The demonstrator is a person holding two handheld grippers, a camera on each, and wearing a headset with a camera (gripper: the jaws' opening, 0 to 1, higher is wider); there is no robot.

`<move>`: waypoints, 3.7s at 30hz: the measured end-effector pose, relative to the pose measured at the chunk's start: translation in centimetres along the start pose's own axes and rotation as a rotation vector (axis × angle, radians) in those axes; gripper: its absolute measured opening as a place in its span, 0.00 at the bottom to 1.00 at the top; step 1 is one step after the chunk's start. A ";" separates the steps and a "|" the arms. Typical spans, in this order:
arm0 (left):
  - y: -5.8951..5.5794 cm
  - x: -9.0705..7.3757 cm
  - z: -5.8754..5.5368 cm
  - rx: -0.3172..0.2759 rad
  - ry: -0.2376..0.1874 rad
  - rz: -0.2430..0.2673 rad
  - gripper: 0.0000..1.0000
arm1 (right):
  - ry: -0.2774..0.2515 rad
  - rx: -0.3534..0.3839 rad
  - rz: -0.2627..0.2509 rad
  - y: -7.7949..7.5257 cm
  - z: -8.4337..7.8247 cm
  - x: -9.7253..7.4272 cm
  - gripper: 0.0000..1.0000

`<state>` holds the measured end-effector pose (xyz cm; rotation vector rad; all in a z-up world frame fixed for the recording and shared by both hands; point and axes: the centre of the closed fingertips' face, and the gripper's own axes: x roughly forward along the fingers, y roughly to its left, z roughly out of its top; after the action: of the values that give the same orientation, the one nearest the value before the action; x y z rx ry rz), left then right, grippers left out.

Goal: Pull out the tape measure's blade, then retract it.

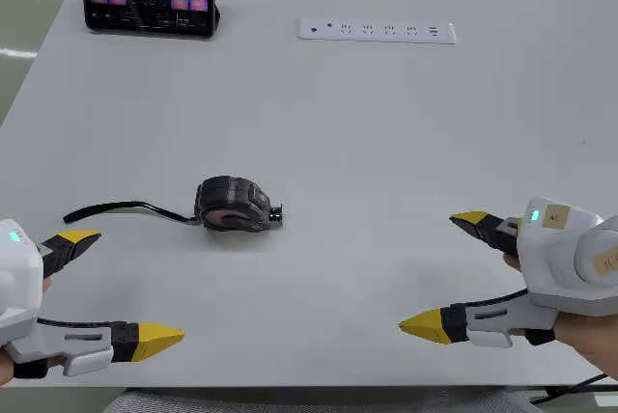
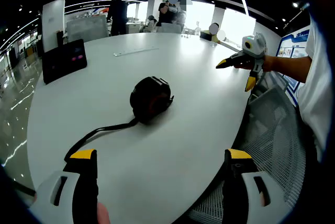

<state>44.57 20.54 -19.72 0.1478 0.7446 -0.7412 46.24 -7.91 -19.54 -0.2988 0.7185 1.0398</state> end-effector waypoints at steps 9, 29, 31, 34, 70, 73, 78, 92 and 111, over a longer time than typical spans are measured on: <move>0.0 0.1 0.1 0.002 0.004 -0.003 0.99 | -0.010 0.003 -0.013 -0.3 0.2 0.0 0.96; 0.6 0.7 -0.1 0.006 0.023 0.004 0.97 | -0.006 0.036 -0.008 -1.0 -0.3 0.4 0.91; 0.5 0.8 0.0 0.001 0.017 -0.005 0.97 | -0.002 0.038 -0.006 -1.2 -0.4 0.5 0.91; 0.6 0.9 0.1 0.002 0.018 -0.006 0.97 | 0.003 0.038 -0.005 -1.2 -0.6 0.6 0.91; 2.0 3.7 2.4 0.122 0.061 -0.099 0.92 | 0.002 -0.051 0.038 -2.4 0.9 2.3 0.87; 2.1 4.0 2.5 0.147 0.074 -0.111 0.92 | 0.007 -0.061 0.051 -2.6 1.0 2.8 0.87; 2.3 4.6 2.7 0.175 0.089 -0.126 0.92 | 0.009 -0.067 0.071 -2.6 1.0 3.2 0.87; 2.7 5.9 2.9 0.235 0.130 -0.165 0.89 | 0.011 -0.087 0.110 -2.7 1.6 4.7 0.86; 3.2 8.2 3.5 0.344 0.194 -0.219 0.76 | 0.029 -0.128 0.158 -2.9 2.5 6.8 0.84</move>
<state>52.76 17.05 -23.03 0.4603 0.8210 -1.0723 51.82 -3.37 -22.49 -0.3730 0.7108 1.2364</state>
